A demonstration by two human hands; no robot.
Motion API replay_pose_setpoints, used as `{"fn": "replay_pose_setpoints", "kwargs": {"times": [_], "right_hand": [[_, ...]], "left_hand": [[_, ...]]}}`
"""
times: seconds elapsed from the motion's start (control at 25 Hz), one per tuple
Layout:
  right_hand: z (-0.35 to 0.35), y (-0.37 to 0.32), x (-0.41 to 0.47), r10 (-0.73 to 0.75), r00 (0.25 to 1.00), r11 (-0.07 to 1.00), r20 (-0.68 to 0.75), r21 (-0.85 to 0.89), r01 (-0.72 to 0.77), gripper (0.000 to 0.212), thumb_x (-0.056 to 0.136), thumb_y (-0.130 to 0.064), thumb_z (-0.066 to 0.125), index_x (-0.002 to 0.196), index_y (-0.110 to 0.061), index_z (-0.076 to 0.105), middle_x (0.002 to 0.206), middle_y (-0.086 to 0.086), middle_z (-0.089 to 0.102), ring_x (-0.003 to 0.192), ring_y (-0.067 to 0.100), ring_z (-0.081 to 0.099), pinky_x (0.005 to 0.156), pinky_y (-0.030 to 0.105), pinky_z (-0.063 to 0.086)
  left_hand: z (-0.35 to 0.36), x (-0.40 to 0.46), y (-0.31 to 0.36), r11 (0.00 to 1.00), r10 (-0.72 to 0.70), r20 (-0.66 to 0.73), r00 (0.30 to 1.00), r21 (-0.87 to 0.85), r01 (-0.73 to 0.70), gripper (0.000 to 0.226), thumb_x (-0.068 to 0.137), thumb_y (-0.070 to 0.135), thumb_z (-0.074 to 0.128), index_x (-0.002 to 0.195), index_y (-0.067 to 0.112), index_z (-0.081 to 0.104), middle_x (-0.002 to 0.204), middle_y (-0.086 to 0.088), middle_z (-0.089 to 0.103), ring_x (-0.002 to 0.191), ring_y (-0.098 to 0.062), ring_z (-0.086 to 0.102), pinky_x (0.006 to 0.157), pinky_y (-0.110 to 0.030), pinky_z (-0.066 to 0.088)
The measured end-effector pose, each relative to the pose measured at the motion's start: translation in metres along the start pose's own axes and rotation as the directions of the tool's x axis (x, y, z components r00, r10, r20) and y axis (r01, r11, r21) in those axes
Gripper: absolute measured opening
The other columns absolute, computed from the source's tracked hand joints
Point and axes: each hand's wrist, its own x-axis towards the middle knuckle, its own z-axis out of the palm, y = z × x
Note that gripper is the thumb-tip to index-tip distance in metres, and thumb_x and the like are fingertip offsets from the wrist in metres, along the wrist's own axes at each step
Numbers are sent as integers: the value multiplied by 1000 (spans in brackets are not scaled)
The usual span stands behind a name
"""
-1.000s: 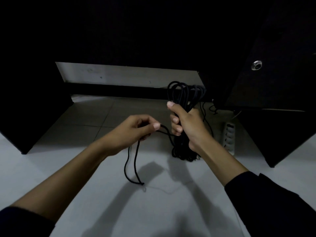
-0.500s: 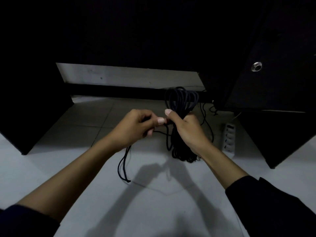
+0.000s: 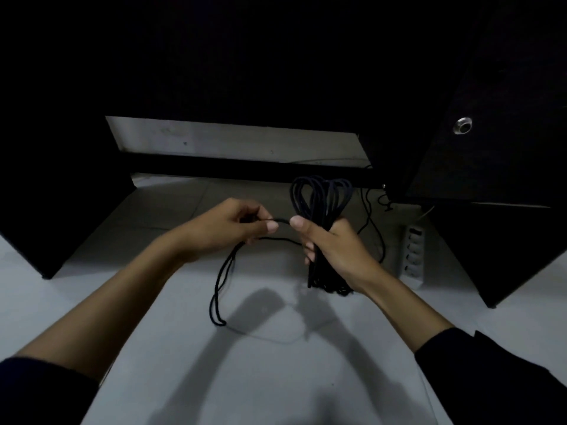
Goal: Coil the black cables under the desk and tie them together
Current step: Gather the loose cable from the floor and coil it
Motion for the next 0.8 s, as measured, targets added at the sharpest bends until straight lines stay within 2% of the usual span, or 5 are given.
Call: {"fn": "replay_pose_setpoints", "kwargs": {"times": [0.08, 0.24, 0.4, 0.64, 0.8], "right_hand": [[-2, 2, 0, -4, 1000, 999, 19, -44, 5, 42, 93, -25, 61, 58, -8, 47, 51, 3, 44, 49, 16, 47, 56, 31, 44], [-1, 6, 2, -43, 999, 994, 18, -96, 44, 31, 93, -24, 61, 76, 2, 58, 61, 4, 49, 59, 16, 50, 64, 31, 43], [8, 5, 6, -47, 999, 997, 15, -61, 48, 3, 93, -18, 61, 93, -19, 64, 71, -7, 57, 68, 3, 55, 68, 20, 46], [19, 11, -2, 30, 1000, 999, 0, -25, -30, 3, 93, -19, 61, 91, -20, 64, 74, -2, 59, 66, 4, 55, 62, 15, 46], [29, 10, -3, 54, 999, 997, 7, 51, -54, 27, 94, -18, 59, 68, -23, 58, 54, -15, 58, 53, -5, 52, 56, 9, 41]], "left_hand": [[4, 0, 2, 985, 2, -89, 996, -173, -18, 17, 92, 18, 59, 108, 14, 59, 81, -6, 56, 74, -10, 57, 72, -20, 50], [13, 8, 11, 826, -56, -224, 973, -558, -80, 39, 94, 5, 54, 130, 15, 44, 89, -7, 57, 86, -13, 61, 78, -16, 55], [23, 12, 19, 761, -84, -353, 932, -627, -169, 37, 91, 0, 56, 122, 13, 40, 92, -9, 59, 92, -17, 62, 76, -17, 56], [29, 22, 22, 582, -185, -451, 873, -766, -273, 45, 84, -15, 57, 119, 11, 45, 96, -1, 47, 89, -9, 54, 82, -18, 53], [40, 31, 26, 443, -189, -464, 866, -827, -347, 32, 85, -17, 54, 100, 11, 54, 85, 0, 48, 84, -9, 54, 84, -17, 52]]}}
